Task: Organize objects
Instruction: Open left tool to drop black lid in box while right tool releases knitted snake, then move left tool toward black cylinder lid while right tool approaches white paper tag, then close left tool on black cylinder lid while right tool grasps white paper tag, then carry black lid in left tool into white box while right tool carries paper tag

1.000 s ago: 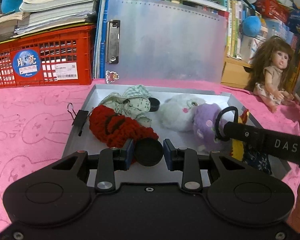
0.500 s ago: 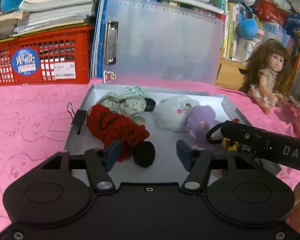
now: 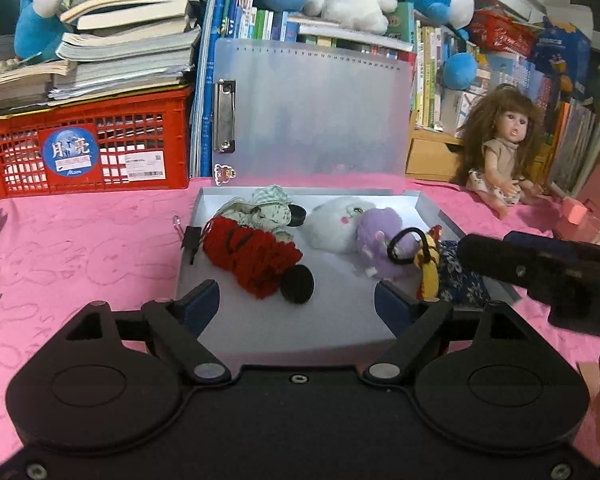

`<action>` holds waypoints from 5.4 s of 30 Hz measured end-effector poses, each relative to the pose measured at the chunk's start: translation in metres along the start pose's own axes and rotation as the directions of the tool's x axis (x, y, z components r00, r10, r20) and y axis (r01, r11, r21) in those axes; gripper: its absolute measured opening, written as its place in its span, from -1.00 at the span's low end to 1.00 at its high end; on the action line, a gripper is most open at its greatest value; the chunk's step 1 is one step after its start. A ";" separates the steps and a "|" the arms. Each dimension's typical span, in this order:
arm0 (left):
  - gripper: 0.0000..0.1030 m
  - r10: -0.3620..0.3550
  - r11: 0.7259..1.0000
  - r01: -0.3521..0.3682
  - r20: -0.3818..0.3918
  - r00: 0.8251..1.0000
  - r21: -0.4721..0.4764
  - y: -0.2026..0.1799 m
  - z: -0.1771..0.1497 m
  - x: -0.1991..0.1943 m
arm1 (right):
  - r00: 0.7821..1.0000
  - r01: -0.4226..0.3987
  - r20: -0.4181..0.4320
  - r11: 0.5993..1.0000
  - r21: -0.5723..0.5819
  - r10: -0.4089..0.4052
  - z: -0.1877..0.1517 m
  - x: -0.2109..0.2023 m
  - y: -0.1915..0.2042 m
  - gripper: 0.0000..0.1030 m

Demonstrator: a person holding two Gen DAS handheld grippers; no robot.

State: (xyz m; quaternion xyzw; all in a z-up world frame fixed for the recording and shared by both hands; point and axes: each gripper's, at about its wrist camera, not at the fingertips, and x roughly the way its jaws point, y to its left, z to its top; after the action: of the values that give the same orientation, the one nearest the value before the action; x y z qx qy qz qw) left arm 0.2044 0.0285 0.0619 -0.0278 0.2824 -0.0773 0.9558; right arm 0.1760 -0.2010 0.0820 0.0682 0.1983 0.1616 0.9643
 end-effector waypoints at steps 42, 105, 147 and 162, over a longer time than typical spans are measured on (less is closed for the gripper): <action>-0.03 -0.069 0.995 0.068 0.010 0.998 0.072 -0.003 -0.135 -0.111 | 0.979 -0.080 -0.185 0.997 0.024 0.083 -0.088 -0.013 0.026 0.62; -0.41 -0.041 0.999 0.040 0.109 0.993 0.009 -0.004 -0.061 -0.093 | 0.998 -0.016 -0.066 0.998 -0.057 0.012 -0.048 -0.022 0.024 -0.54; -0.41 0.034 0.995 -0.038 -0.040 0.999 -0.097 0.021 -0.004 0.053 | 0.989 -0.015 -0.144 0.993 0.115 0.032 -0.013 0.058 -0.027 -0.54; -0.41 0.067 0.993 -0.072 -0.058 0.996 -0.092 0.023 -0.008 0.069 | 0.983 -0.016 -0.181 0.989 0.146 0.042 -0.022 0.078 -0.027 -0.54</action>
State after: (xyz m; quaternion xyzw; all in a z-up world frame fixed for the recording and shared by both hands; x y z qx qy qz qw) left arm 0.2599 0.0396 0.0159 -0.0605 0.3126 -0.0314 0.9474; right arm 0.2420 -0.1984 0.0284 0.1253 0.2966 0.1666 0.9320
